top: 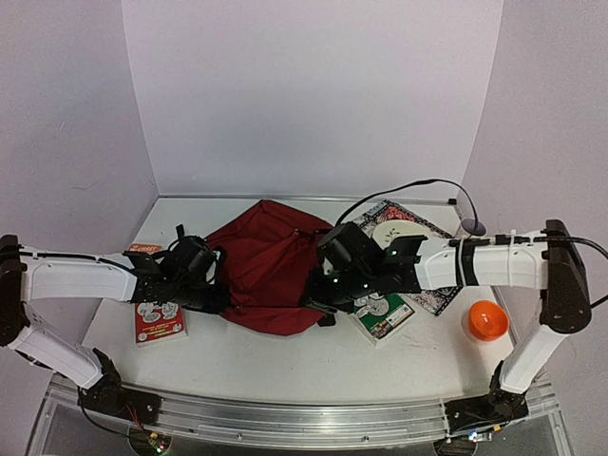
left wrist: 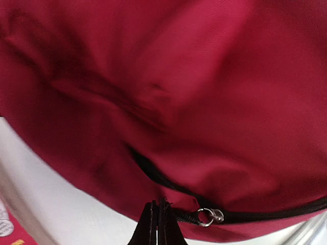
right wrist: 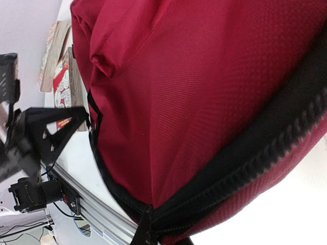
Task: Pack the student bag
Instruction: Unzip the largest pocket of the student bag, then place the student bag at the center of the board, then open the largest pocket of the student bag.
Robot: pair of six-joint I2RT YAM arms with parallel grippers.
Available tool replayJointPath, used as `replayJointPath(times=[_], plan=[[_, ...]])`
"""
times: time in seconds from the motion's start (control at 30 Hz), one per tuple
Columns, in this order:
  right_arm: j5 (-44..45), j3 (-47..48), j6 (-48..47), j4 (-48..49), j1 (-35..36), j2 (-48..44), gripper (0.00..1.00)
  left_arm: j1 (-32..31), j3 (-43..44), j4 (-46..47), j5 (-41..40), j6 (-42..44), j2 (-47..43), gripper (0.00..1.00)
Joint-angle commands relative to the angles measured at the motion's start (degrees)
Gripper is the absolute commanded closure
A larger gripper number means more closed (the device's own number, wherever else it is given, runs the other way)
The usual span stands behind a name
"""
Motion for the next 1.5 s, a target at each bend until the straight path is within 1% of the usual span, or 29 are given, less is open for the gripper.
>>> replayJointPath(times=[0.0,0.13,0.2,0.3,0.37,0.43,0.47,0.57,0.63,0.7,0.77,0.83,0.97,1.17,1.3,1.37,1.47], plan=[[1.99,-1.10,-3.13,-4.48,-0.55,-5.24,1.00,3.90,-1.85,-4.30,-10.71,-2.28,-1.69,1.00],[2.47,-0.99,-4.81,-4.89,-0.83,-6.33,1.00,4.68,-2.83,-5.81,-17.03,-5.28,0.11,1.00],[1.68,-0.03,-6.24,-4.90,-0.79,-5.48,1.00,4.84,-3.21,-6.07,-18.79,-6.32,1.32,1.00],[0.57,1.41,-7.53,-4.90,-0.77,-3.46,1.00,4.81,-2.96,-5.96,-17.98,-6.71,2.81,1.00],[-0.13,2.57,-8.51,-4.88,-0.74,-1.74,0.99,4.72,-2.48,-4.79,-15.12,-5.05,2.80,0.99],[-0.46,3.70,-9.26,-4.89,-0.79,-0.62,0.93,4.33,-2.11,-3.81,-12.89,-3.78,1.90,0.94],[-0.42,4.13,-9.74,-4.93,-0.79,-0.36,0.88,4.06,-1.86,-3.49,-12.02,-3.03,1.19,0.90],[0.94,5.51,-11.25,-6.22,-0.95,-0.71,0.65,3.60,-1.21,-3.10,-10.41,-1.68,-1.96,0.76],[2.79,6.32,-11.90,-8.64,-1.41,-1.57,0.54,3.57,-0.76,-3.02,-9.86,-1.11,-4.43,0.67],[5.00,6.75,-12.11,-10.94,-2.21,-2.49,0.47,3.57,-0.07,-2.86,-8.84,-0.31,-6.88,0.56],[6.68,6.28,-12.07,-12.39,-3.40,-3.33,0.42,3.50,0.82,-2.61,-7.66,0.65,-8.50,0.47],[6.82,5.42,-11.76,-12.97,-4.85,-4.02,0.40,3.48,1.88,-2.40,-6.02,1.71,-9.40,0.41],[7.64,4.71,-11.73,-13.07,-6.71,-4.74,0.37,3.03,4.17,-1.42,-2.92,3.30,-8.93,0.33],[7.93,7.92,-13.08,-13.07,-6.96,-4.09,0.36,-0.40,7.28,3.68,1.83,4.07,-5.35,0.27],[8.23,9.01,-13.43,-13.15,-7.18,-3.19,0.32,-4.06,11.04,7.76,4.02,3.92,-0.46,0.22],[8.03,9.03,-13.35,-13.08,-7.50,-2.84,0.32,-5.83,13.23,9.28,6.60,4.06,2.30,0.21],[7.84,9.93,-13.17,-13.07,-8.18,-1.69,0.32,-8.06,16.08,11.37,8.34,4.35,6.35,0.19]])
